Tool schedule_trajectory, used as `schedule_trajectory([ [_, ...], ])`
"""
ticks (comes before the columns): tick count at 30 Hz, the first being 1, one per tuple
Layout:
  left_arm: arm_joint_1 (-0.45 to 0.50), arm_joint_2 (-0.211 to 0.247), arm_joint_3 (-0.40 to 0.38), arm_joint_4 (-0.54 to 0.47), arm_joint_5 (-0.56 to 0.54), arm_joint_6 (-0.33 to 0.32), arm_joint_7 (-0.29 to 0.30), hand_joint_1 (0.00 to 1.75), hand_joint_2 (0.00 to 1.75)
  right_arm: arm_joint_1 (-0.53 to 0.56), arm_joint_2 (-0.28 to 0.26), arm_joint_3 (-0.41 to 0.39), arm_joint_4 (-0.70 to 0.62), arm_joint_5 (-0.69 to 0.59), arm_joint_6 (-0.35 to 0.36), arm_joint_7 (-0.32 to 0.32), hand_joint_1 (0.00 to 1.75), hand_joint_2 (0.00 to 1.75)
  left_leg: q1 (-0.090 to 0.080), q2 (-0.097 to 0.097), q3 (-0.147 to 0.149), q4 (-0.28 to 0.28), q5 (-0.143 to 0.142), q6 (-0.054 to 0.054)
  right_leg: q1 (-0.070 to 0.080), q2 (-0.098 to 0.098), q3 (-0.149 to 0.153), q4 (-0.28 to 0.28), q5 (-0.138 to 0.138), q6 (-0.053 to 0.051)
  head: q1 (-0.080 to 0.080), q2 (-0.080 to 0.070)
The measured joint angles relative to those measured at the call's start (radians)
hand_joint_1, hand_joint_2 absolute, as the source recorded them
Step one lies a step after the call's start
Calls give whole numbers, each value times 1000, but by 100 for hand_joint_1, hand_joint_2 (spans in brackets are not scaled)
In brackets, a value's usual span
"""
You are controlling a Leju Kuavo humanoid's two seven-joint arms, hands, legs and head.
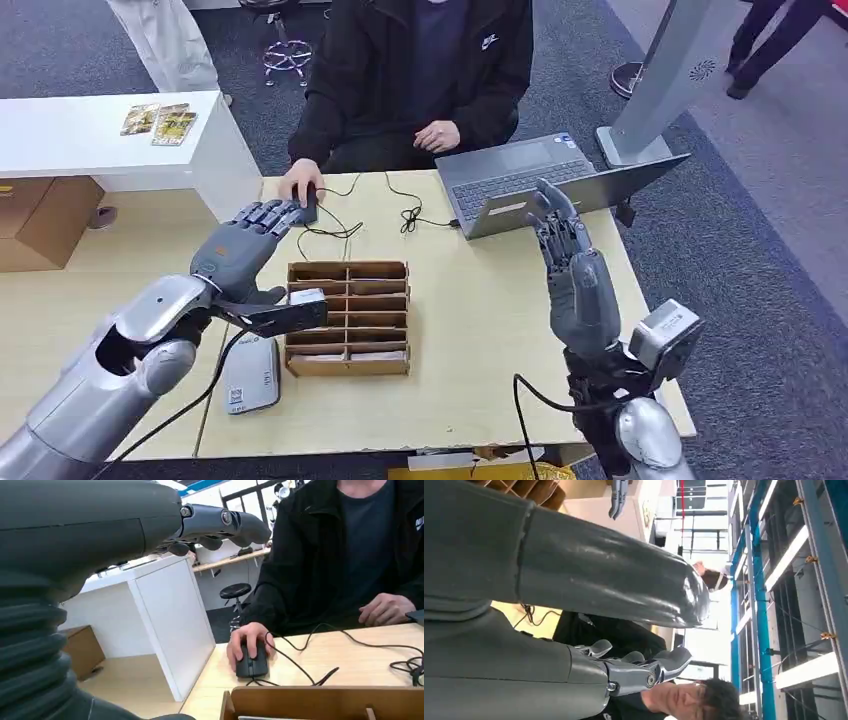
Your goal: Pass the card to the sensor for recognition and then transmit it.
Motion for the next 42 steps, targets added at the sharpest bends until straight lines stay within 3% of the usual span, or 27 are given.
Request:
schedule_trajectory([
  [11,-1,-18,-3,21,-5,5,0,17,175,-4,6,0,2,0,4,0,0,0,0,0,0,0,0,0,0,0,0,0,0,0,0,0],
  [15,-2,-24,-3,27,-7,6,0,30,175,-5,6,0,2,0,4,0,0,0,0,0,0,0,0,0,0,0,0,0,0,0,0,0],
  [22,-5,-37,-7,44,-11,14,0,14,175,-11,11,0,3,-2,6,1,0,0,0,0,0,0,0,0,0,0,0,0,0,0,0,0],
  [29,-5,-47,-10,58,-13,18,-1,23,175,-17,14,2,10,-3,7,1,0,0,0,0,0,0,0,0,0,0,0,0,0,0,0,0],
  [31,-6,-49,-11,61,-13,18,-1,38,175,-17,14,2,11,-3,8,1,0,0,0,0,0,0,0,0,0,0,0,0,0,0,0,0],
  [34,-7,-52,-11,67,-13,21,-1,49,175,-20,16,2,11,-3,9,1,0,0,0,0,0,0,0,0,0,0,0,0,0,0,0,0],
  [39,-13,-56,-15,76,-14,23,-3,44,175,-21,20,3,11,-3,9,1,0,0,0,0,0,0,0,0,0,0,0,0,0,0,0,0],
  [42,-15,-59,-16,81,-15,23,-3,49,175,-22,20,3,13,-5,12,1,0,0,0,0,0,0,0,0,0,0,0,0,0,0,0,0],
])
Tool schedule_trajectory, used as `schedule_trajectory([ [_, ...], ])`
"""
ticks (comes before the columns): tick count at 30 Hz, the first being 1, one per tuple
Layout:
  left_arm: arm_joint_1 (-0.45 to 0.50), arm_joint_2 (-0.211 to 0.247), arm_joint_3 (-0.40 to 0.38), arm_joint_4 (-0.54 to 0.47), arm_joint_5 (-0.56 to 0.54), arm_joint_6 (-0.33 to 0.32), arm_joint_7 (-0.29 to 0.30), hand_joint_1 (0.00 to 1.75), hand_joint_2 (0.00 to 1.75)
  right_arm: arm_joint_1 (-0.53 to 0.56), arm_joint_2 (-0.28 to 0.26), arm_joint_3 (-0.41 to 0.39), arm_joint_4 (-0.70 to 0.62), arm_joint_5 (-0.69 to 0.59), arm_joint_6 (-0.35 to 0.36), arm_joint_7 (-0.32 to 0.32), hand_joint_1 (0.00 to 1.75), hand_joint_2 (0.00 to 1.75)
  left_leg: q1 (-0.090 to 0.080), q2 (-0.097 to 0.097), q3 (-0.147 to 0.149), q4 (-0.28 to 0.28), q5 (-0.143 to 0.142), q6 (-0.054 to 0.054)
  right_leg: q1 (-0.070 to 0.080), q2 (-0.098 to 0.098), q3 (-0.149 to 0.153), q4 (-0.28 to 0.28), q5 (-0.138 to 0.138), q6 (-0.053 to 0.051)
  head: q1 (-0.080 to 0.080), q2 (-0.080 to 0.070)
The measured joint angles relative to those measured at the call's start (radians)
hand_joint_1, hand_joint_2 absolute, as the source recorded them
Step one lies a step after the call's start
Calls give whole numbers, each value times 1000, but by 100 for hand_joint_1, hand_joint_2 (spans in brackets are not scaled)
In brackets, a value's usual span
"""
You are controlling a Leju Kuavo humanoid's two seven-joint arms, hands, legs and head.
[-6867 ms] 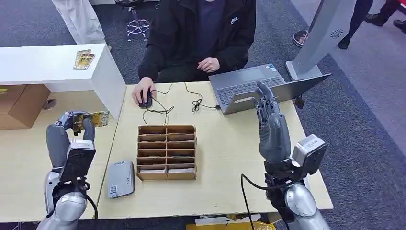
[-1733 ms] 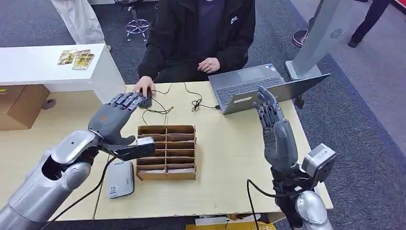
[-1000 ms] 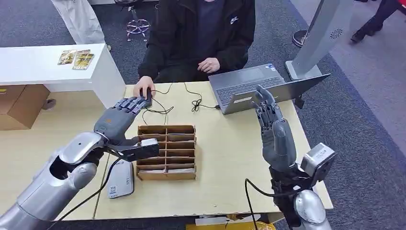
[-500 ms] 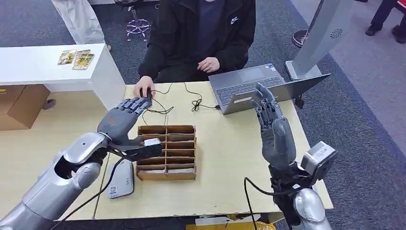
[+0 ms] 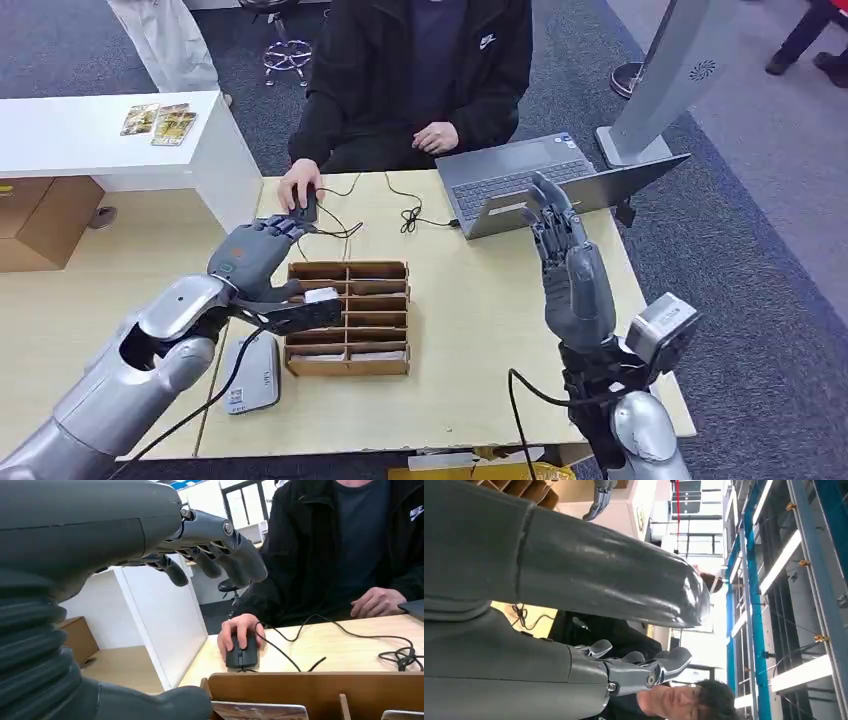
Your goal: Pass the card to the sensor for recognition and then transmit it.
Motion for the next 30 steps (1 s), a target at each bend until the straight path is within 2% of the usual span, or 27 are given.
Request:
schedule_trajectory([
  [6,-1,-5,-1,8,-2,0,0,51,175,-2,0,3,5,-1,3,0,0,0,0,0,0,0,0,0,0,0,0,0,0,0,0,0],
  [9,-1,-6,-2,11,-2,0,0,59,175,-4,0,4,6,-2,3,0,0,0,0,0,0,0,0,0,0,0,0,0,0,0,0,0],
  [10,-1,-7,-2,12,-2,1,0,65,175,-4,0,4,6,-2,3,0,0,0,0,0,0,0,0,0,0,0,0,0,0,0,0,0],
  [11,-1,-7,-2,12,-2,0,0,77,175,-5,1,4,6,-2,3,0,0,0,0,0,0,0,0,0,0,0,0,0,0,0,0,0],
  [12,-1,-8,-2,13,-2,1,0,79,175,-5,1,4,6,-2,3,0,0,0,0,0,0,0,0,0,0,0,0,0,0,0,0,0],
  [17,-2,-11,-2,16,-3,5,-5,63,175,-9,2,4,9,-4,3,0,0,0,0,0,0,0,0,0,0,0,0,0,0,0,0,0],
  [25,-2,-16,-3,16,-3,13,-6,58,175,-12,3,5,14,-5,4,0,0,0,0,0,0,0,0,0,0,0,0,0,0,0,0,0],
  [30,-2,-16,-3,16,-2,22,-9,61,175,-13,3,5,15,-5,5,0,0,0,0,0,0,0,0,0,0,0,0,0,0,0,0,0],
])
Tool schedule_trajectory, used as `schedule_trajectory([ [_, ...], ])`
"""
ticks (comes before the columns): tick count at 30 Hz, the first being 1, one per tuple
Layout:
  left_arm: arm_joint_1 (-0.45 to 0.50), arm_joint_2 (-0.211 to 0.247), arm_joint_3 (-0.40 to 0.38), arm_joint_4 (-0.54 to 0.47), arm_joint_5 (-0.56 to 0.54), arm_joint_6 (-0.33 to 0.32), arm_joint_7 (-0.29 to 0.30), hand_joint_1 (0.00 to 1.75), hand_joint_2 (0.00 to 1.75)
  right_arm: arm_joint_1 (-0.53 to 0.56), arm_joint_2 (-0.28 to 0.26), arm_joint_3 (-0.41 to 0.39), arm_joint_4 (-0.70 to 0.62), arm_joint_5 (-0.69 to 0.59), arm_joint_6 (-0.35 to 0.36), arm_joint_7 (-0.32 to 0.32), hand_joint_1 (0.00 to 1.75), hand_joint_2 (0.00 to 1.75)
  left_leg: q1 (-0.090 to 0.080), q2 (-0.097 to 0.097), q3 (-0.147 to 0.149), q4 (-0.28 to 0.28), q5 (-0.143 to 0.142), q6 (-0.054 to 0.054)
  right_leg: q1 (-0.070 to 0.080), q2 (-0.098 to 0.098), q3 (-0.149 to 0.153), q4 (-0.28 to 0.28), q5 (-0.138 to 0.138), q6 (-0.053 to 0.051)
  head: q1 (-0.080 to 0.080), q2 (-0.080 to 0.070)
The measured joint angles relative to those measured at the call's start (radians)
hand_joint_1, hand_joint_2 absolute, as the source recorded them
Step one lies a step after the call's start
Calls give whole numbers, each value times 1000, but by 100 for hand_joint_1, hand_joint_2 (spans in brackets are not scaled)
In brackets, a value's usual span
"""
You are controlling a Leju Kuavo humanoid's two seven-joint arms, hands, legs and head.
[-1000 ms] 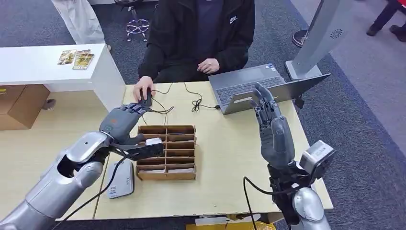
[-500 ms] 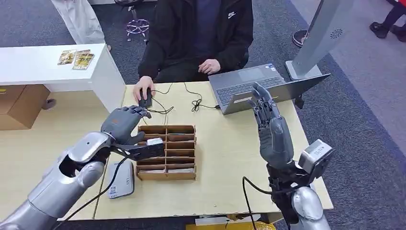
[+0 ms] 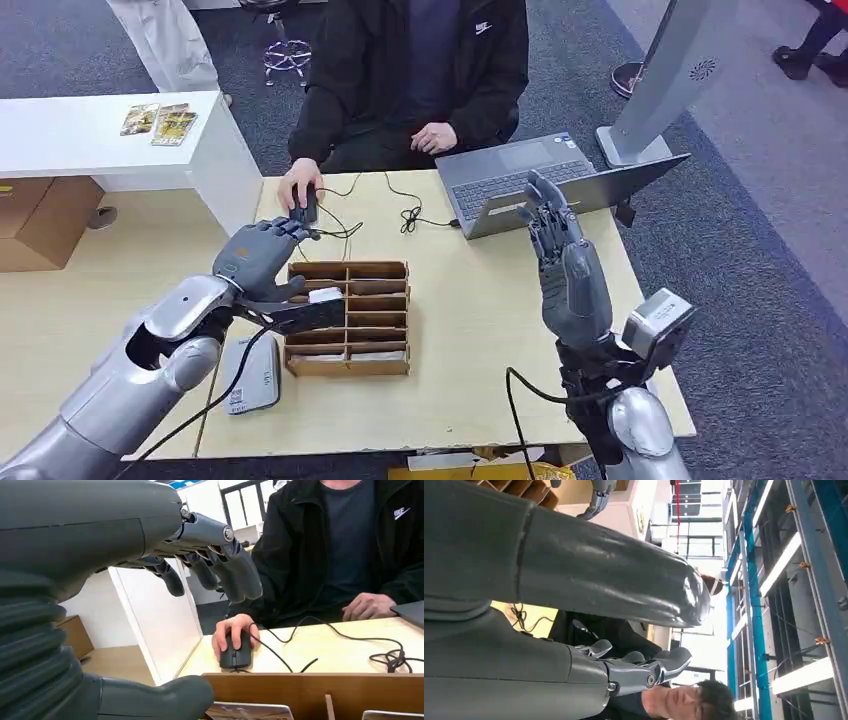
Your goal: Pass the card to the sensor for recognition and then transmit it.
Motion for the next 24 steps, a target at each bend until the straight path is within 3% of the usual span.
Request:
schedule_trajectory([
  [4,0,0,0,-2,5,6,-6,63,175,0,0,0,0,0,0,0,0,0,0,0,0,0,0,0,0,0,0,0,0,0,0,0],
  [14,22,-5,0,-17,23,14,-11,44,175,0,0,0,0,-2,-11,-3,0,0,0,0,0,0,0,0,0,0,0,0,0,0,0,0],
  [24,59,-4,0,-61,25,15,-15,47,175,1,0,-2,0,-2,-19,-5,0,0,0,0,0,0,0,0,0,0,0,0,0,0,0,0],
])
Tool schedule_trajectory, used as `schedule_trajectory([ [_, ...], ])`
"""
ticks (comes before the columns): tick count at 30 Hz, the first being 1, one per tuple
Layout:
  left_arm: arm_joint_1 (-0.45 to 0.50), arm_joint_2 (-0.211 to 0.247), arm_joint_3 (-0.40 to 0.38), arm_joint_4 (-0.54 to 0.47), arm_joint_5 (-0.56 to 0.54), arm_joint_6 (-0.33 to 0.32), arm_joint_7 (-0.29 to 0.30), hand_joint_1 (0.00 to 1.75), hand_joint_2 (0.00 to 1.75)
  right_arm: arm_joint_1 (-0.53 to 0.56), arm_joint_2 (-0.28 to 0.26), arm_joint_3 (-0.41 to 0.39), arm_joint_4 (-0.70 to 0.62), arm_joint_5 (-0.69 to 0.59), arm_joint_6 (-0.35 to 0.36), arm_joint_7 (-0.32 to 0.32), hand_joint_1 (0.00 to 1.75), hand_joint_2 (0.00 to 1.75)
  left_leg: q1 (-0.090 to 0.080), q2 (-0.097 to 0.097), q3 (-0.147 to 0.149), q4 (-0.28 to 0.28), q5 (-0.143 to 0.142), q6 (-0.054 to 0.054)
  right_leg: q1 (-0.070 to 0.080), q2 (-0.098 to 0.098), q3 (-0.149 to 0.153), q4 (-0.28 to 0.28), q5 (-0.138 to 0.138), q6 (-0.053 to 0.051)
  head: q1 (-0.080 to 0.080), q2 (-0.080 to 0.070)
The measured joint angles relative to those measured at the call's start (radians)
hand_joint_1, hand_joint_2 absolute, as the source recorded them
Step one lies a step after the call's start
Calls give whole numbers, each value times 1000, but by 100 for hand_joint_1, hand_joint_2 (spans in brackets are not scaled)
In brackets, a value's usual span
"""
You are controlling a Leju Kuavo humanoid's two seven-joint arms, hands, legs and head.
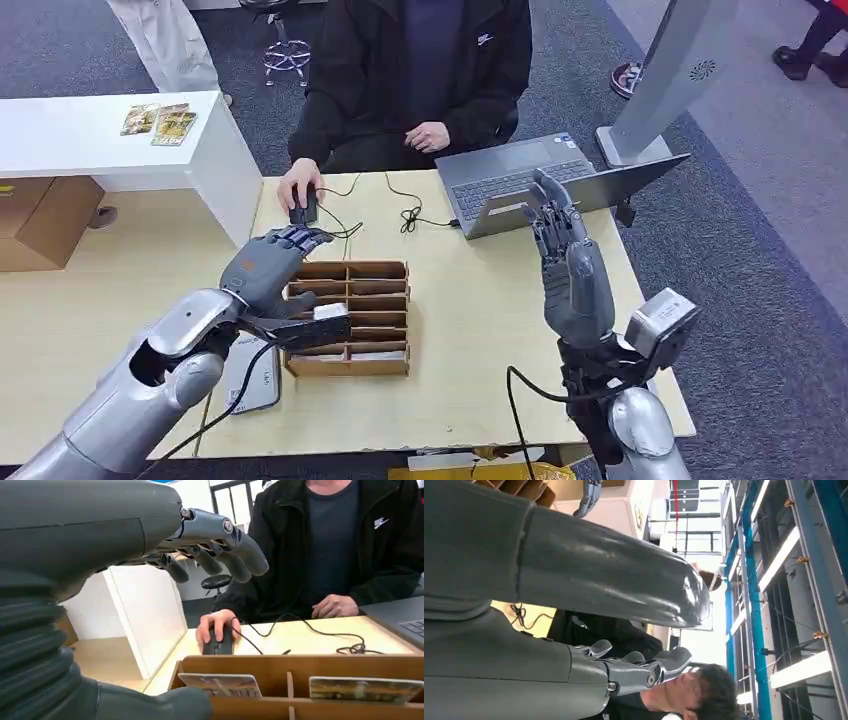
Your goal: Pass the card to the sensor for recognition and then transmit it.
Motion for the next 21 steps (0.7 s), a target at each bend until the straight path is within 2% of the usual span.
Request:
schedule_trajectory([
  [5,14,0,0,-10,-3,2,6,58,175,0,0,0,0,0,0,-1,0,0,0,0,0,0,0,0,0,0,0,0,0,0,0,0],
  [10,15,0,0,-10,-8,2,9,54,175,0,0,0,0,0,0,-1,0,0,0,0,0,0,0,0,0,0,0,0,0,0,0,0],
  [21,13,0,0,0,-24,2,20,61,175,0,3,0,0,0,0,-1,0,0,0,0,0,0,0,0,0,0,0,0,0,0,0,0],
])
